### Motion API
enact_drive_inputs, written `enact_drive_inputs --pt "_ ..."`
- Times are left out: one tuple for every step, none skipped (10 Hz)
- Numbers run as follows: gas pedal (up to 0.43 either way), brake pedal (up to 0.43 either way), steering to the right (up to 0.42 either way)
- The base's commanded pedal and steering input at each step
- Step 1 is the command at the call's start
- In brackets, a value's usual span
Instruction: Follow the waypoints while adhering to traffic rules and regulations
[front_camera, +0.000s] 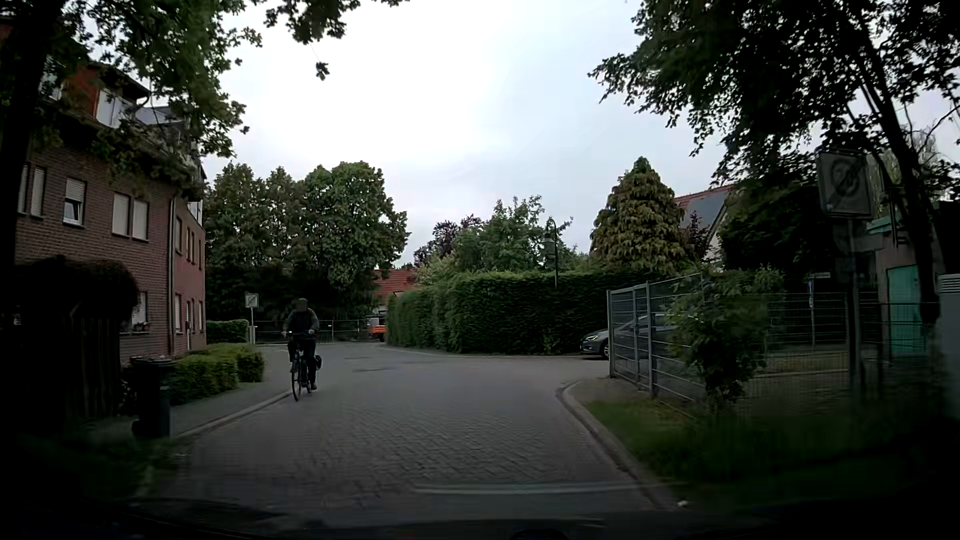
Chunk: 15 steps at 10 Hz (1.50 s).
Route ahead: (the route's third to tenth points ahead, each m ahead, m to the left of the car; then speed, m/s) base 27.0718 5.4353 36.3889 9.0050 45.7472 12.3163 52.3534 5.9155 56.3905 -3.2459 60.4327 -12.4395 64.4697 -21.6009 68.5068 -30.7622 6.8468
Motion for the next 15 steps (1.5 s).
enact_drive_inputs --pt "0.087 0.0 -0.011" --pt "0.079 0.0 -0.014" --pt "0.079 0.0 -0.021" --pt "0.079 0.0 -0.029" --pt "0.079 0.0 -0.035" --pt "0.079 0.0 -0.039" --pt "0.079 0.0 -0.04" --pt "0.087 0.0 -0.046" --pt "0.11 0.0 -0.061" --pt "0.11 0.0 -0.072" --pt "0.11 0.0 -0.084" --pt "0.11 0.0 -0.085" --pt "0.11 0.0 -0.086" --pt "0.11 0.0 -0.094" --pt "0.11 0.0 -0.106"
